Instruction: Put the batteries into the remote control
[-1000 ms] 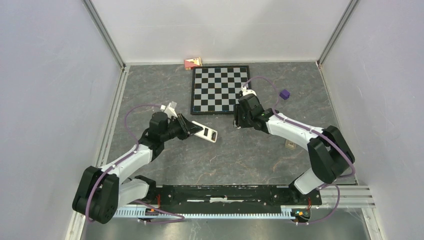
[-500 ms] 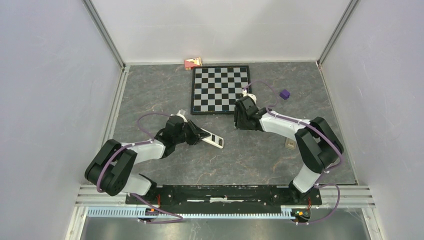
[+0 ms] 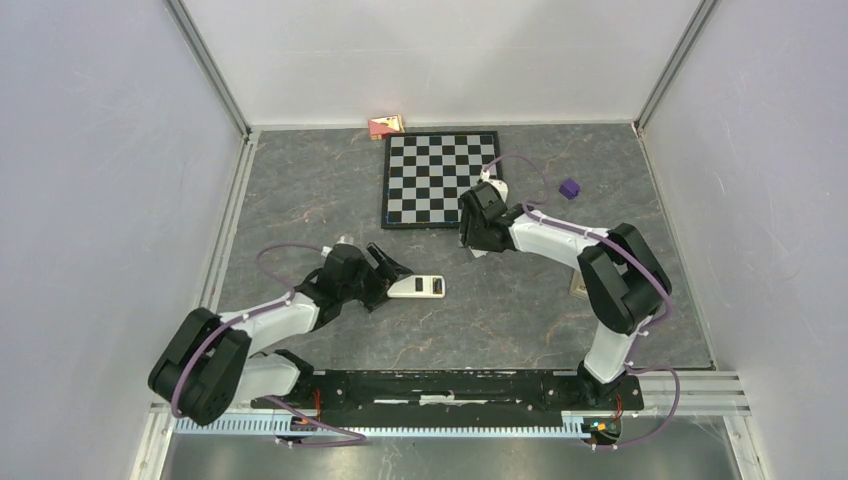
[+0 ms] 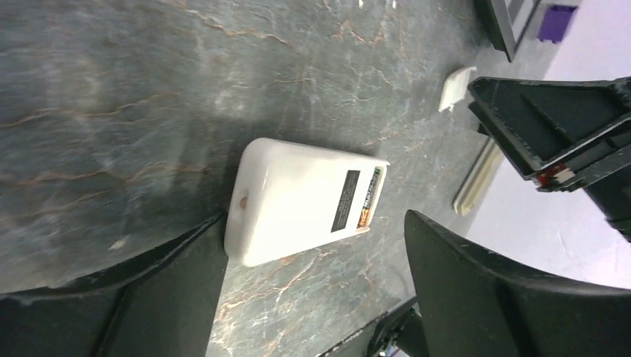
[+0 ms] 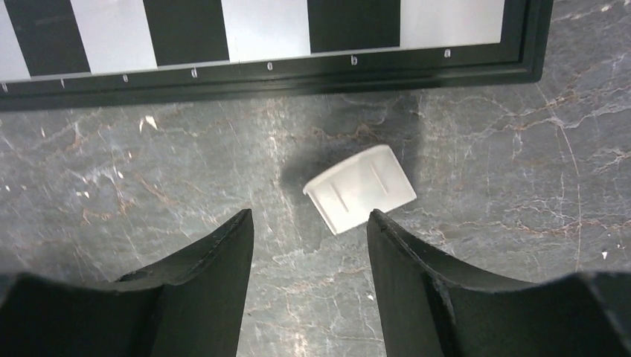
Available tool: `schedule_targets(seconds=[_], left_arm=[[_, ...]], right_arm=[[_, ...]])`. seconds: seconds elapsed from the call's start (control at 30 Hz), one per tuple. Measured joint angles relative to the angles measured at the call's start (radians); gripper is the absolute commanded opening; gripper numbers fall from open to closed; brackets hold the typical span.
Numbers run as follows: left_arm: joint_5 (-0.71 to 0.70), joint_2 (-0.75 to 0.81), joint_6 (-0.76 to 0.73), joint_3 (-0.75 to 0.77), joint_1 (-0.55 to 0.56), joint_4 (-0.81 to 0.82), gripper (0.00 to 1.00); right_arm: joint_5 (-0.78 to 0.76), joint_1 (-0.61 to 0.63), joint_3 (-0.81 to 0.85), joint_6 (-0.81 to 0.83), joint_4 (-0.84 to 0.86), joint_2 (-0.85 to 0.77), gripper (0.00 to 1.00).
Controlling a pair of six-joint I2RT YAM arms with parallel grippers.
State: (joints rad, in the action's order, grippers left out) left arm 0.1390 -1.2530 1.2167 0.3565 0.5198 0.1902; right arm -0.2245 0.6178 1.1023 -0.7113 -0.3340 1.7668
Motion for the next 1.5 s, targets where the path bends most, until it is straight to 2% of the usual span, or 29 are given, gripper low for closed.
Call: schedule_targets(seconds=[0.03, 0.17, 0.33, 0.5, 0.87, 1.1, 1.27, 1.5], left_arm=[[-0.011, 0.016, -0.001, 0.0, 0.001, -0.019, 0.99], [-0.099, 0.111, 0.003, 0.012, 0.004, -0.174, 1.0], [-0.232, 0.202, 0.0, 0.047, 0.003, -0.407, 1.0], [-0.319, 0.26, -0.03, 0.075, 0.003, -0.53, 1.0], [-0.408, 0.325, -0.154, 0.129, 0.003, -0.549, 1.0], [-0.487, 0.34, -0.236, 0.129, 0.003, -0.547, 1.0], [-0.545, 0.359, -0.278, 0.129, 0.003, -0.546, 1.0], [-0.555, 0.372, -0.319, 0.129, 0.003, -0.52, 1.0]], right_arm=[[-0.006, 0.0, 0.016, -0.008, -0.006, 0.012, 0.64], [-0.044, 0.0, 0.099, -0.056, -0.056, 0.066, 0.63], [-0.093, -0.004, 0.187, -0.132, -0.137, 0.127, 0.56], [-0.11, -0.011, 0.206, -0.201, -0.195, 0.154, 0.48], [-0.087, -0.029, 0.261, -0.28, -0.24, 0.213, 0.39], [-0.063, -0.045, 0.317, -0.33, -0.306, 0.249, 0.21], [-0.042, -0.057, 0.317, -0.348, -0.322, 0.249, 0.0], [-0.024, -0.061, 0.324, -0.332, -0.329, 0.253, 0.0]])
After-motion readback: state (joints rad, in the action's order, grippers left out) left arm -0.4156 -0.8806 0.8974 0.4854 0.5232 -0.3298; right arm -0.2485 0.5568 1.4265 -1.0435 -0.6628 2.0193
